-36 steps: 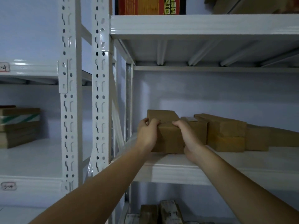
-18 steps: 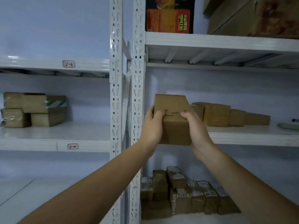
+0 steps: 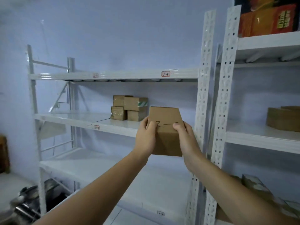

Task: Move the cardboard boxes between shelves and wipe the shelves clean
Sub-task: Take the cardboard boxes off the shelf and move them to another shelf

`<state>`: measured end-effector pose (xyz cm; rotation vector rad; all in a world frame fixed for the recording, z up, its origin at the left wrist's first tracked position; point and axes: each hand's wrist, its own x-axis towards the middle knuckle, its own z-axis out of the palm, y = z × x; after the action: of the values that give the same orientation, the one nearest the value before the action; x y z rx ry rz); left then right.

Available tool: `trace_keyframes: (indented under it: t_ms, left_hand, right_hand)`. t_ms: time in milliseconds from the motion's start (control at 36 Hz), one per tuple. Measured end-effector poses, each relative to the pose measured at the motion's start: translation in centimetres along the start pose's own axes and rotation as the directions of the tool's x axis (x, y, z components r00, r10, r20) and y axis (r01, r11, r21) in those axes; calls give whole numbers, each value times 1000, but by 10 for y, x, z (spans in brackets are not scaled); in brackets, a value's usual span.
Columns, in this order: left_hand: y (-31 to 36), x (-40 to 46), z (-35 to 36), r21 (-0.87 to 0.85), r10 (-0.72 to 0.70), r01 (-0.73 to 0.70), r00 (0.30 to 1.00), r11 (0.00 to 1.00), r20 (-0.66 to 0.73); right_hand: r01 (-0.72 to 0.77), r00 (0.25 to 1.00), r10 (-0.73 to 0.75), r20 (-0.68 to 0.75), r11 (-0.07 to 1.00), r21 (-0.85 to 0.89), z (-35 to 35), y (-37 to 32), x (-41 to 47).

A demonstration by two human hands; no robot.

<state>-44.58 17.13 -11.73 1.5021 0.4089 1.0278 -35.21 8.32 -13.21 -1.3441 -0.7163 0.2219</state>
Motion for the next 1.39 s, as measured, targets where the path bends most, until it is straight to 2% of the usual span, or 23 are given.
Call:
trace_keyframes:
  t_ms: [194,361,500,750,861,1028,1389]
  left_hand:
    - [-26,46,-54,0,-44,44,995,999,-93]
    - [-56,112,-64,30,-90,95,988,995,-127]
    - [-73,174,-50,15,-145,147,985,989,-97]
    - [-119,272,-33,49,-168,172,983,984,-70]
    - [-143,312,-36,125,-185,184,983,975,0]
    - [-159,374,-42,147,-257,241,961,959,106]
    - [-196,463,-41,110,-217,205,969,973,121]
  right_hand:
    - [-49,996,49,74,999,3,69,29,40]
    - [-60,997,66,35,987,-147,95,63,110]
    - [-46,998,53,32,981,-189,99,70,170]
    - [-115,993,120,1,949,-292,102,98,265]
    - [-112,992,127,13,915,-389,106,117,295]
    - [-129,989,146,-9,843,-523,118,133,347]
    - [-158,987,133,-86,840,-519,143,166,429]
